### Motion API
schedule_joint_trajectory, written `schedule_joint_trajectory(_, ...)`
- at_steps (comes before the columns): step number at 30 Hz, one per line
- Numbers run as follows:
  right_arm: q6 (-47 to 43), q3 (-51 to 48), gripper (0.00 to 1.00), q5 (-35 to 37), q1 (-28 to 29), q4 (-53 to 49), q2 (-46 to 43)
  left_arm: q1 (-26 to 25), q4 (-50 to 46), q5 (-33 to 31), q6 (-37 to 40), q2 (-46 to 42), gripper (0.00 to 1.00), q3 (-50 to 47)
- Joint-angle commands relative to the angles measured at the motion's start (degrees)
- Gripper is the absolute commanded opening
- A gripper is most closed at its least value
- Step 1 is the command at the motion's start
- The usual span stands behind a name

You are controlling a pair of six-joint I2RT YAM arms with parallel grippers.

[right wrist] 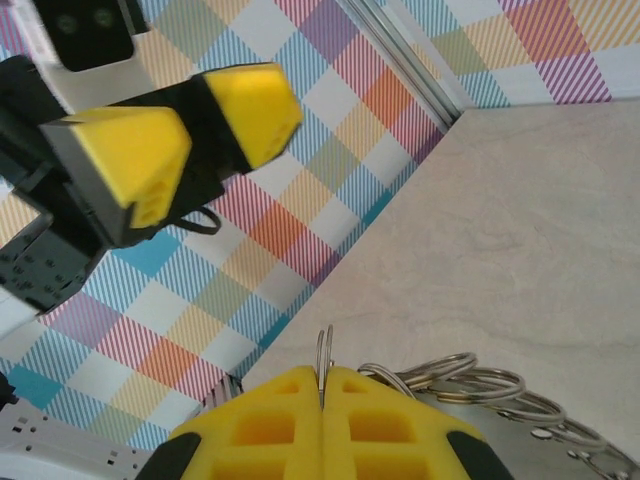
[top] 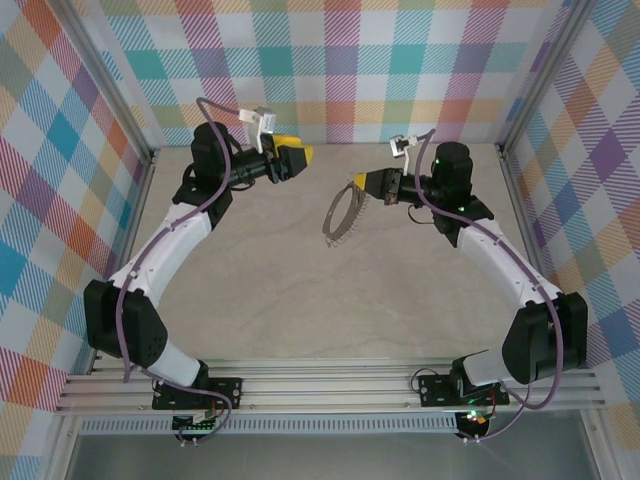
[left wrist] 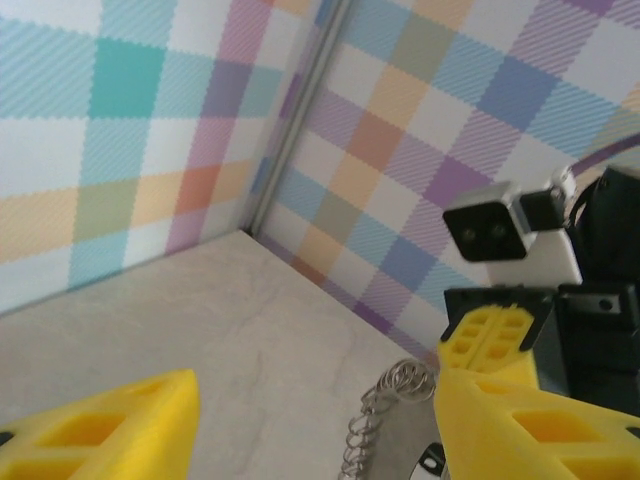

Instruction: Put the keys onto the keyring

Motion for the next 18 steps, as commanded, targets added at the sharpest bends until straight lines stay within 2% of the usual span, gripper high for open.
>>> schedule_joint_trajectory(1,-5.8,5.3,0.0,-2.7,0.2,-7.8,0.9,0.4,-5.4,9.3,1.7,2.5,0.63,5.0)
schedule_joint_trajectory(5,-9.4,8.4,0.0,-2.7,0.3,-14.2,1.7,0.4,-9.1,13.3,2.8,5.2,0.62,9.0)
schedule_joint_trajectory(10,-10.9,9.3,0.0,-4.4,0.3,-15.2,2.8,0.3,-16.2,17.8,4.3,9.4,0.6,16.1)
schedule_joint_trajectory(18,-13.4,9.6,0.0,-11.3,0.1,-13.7,5.7,-1.6,-37.3,23.0,17.4,13.2,0.55,25.6)
